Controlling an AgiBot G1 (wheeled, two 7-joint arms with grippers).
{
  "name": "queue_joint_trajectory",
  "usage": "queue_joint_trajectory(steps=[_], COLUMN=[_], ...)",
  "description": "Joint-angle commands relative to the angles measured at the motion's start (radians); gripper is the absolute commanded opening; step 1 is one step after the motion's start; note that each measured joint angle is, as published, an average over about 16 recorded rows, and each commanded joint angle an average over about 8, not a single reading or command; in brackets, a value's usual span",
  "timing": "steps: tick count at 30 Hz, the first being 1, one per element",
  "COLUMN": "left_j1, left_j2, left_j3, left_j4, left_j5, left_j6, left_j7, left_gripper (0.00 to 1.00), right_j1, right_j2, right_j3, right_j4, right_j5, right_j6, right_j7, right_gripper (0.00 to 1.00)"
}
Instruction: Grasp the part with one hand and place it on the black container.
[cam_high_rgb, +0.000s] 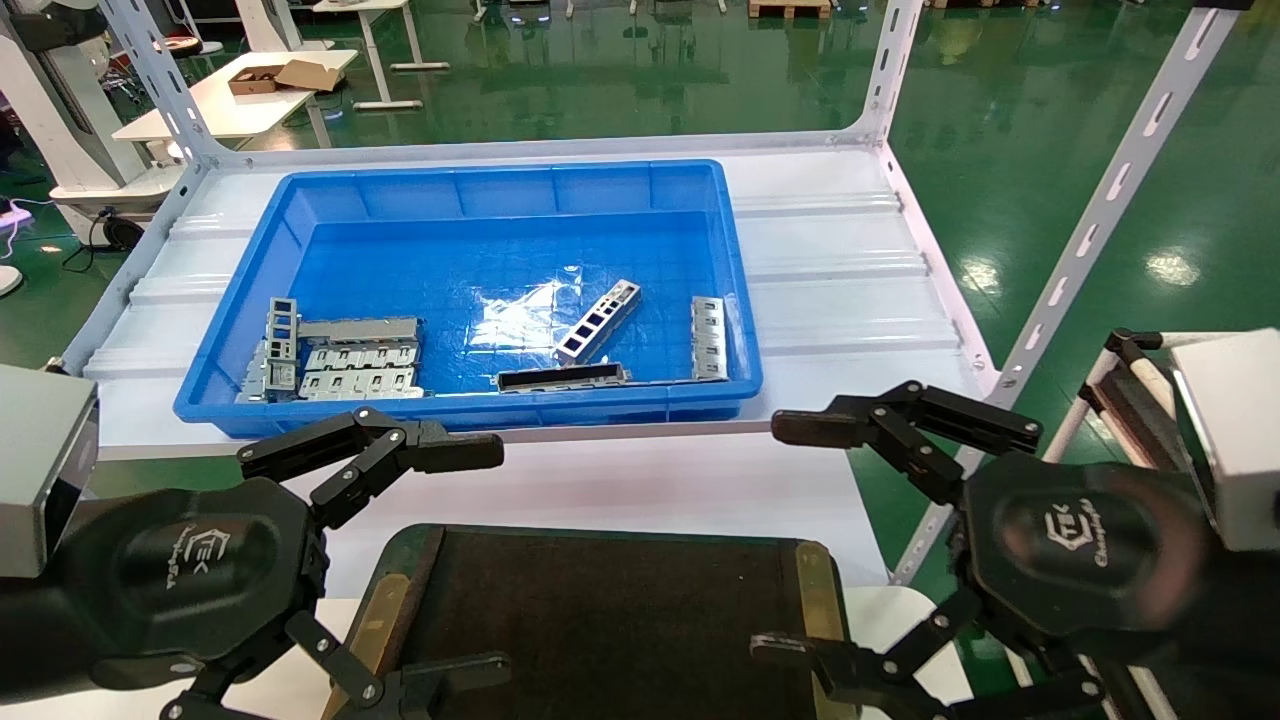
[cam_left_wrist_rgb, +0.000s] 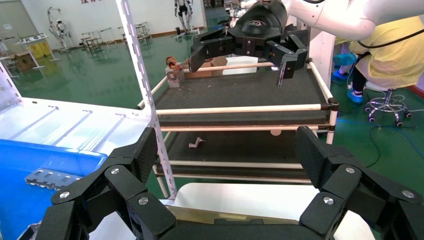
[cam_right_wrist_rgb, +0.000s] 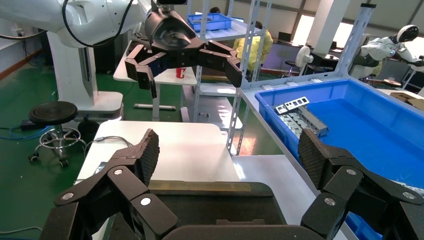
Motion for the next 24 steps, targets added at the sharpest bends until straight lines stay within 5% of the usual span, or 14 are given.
queue_joint_trajectory(steps=[1,24], left_j1=[0.0,0.001], left_j2=[0.0,-0.001], left_j3=[0.0,-0.001], left_j4=[0.0,-0.001], left_j5=[0.0,0.0], left_j6=[0.0,0.001], left_j7=[0.0,0.0], left_gripper=[1.0,1.0], right_j1=[-0.001,-0.014], right_j2=[-0.002,-0.022], right_j3=[0.005,0.058], right_j4=[0.001,0.012], right_j5=[-0.003,-0.041], right_j6=[-0.002,-0.023], right_j7=[0.003,0.032], right_gripper=[1.0,1.0])
